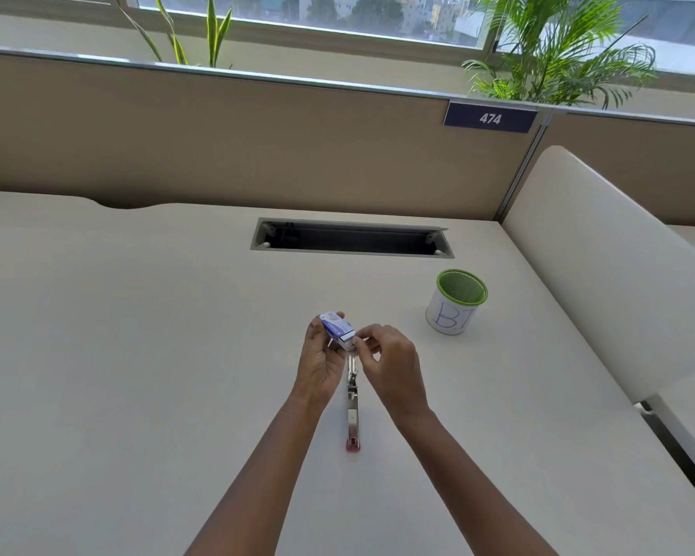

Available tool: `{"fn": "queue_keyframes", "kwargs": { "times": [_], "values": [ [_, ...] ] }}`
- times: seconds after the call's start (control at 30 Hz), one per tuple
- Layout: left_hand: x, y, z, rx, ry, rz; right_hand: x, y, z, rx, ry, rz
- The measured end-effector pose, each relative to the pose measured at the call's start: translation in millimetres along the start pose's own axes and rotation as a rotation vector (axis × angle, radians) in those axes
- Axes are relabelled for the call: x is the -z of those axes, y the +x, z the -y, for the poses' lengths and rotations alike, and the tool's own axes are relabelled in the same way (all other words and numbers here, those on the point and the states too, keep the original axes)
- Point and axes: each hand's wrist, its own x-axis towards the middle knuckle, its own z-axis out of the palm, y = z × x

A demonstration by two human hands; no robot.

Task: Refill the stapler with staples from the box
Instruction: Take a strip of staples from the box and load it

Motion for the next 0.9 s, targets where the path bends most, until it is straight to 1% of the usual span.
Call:
{"fn": "queue_keyframes", "kwargs": {
  "times": [0.23,0.37,0.47,0.57,0.73,0.9],
  "values": [
    [2.6,-0.4,1.2,-0.008,0.014,-0.023,2.6,-3.5,-4.6,0.072,-0.112,0.056],
    [1.3,-1.4,1.9,0.005,0.008,-0.024,3.8,-1.6,-6.5,0.09,-0.251,0.129],
    [1.8,-2.1,2.3,0.003,0.033,-0.021,5.9,-0.5,-6.8,0.108,-0.303,0.141],
    [2.8,-3.3,1.7,0.01,0.051,-0.021,6.9,-0.7,-6.2,0.119,-0.324,0.159],
    [2.9,-4.7,0.6,0.031,0.025,-0.026,8.0,2.6,-2.6,0.141,-0.265,0.164],
    [2.6,-5.2,-1.4,0.04,0.034,-0.031,9.6,3.1,-4.4,0.165,-0.264,0.177]
  ]
}}
